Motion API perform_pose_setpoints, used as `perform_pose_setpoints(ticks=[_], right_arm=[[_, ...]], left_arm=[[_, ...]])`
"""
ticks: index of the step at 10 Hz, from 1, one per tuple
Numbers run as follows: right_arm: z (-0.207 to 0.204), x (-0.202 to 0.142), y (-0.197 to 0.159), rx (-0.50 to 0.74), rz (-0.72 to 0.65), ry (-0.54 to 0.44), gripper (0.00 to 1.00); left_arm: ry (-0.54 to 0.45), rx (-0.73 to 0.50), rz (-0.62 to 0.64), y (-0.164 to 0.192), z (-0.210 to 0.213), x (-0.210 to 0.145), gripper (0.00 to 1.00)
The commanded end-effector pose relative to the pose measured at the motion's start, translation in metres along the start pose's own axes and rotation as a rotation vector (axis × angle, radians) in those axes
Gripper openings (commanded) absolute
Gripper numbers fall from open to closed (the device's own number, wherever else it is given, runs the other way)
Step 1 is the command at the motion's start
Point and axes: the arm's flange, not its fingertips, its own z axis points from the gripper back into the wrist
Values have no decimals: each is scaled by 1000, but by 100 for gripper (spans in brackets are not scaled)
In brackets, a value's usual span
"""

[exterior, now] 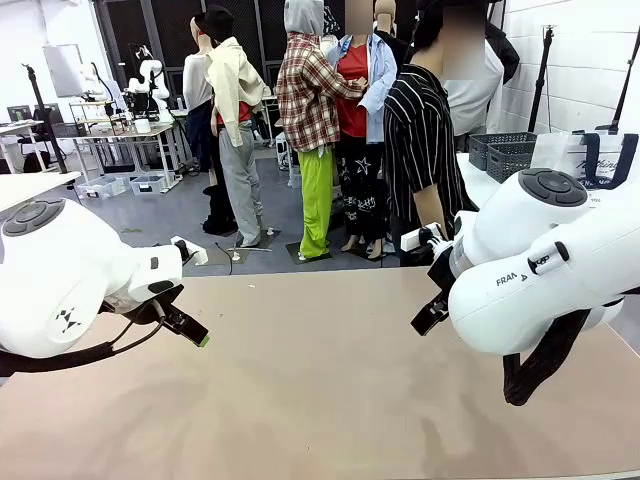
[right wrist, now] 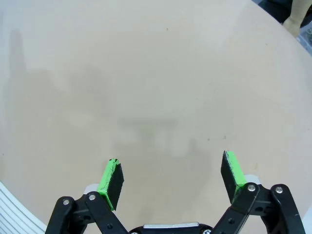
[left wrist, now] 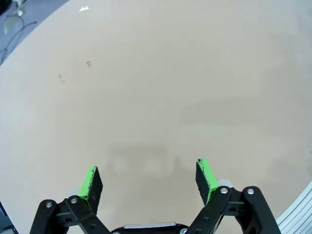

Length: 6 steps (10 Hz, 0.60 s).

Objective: Transfer purchased items from the store into the shopping bag.
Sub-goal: Open the Reusable shopping bag in the center of the table.

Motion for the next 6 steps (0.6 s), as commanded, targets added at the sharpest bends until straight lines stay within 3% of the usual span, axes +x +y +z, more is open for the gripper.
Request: perform_pose_setpoints(ticks=[1,3,5,6], right_arm=[[0,0,0,0,0,0,100],[44,35,-19,-184,-19,-102,100],[97,57,-58,-348,-108,-231,100],[123,50,-87,-437,-207,-249,100]], left_arm=[[0,0,0,0,0,0,100],[-137,105,-70,24,43,38,100],[-188,205,-69,77,93,55,100],[-168,276,-9,111,116,46,100]])
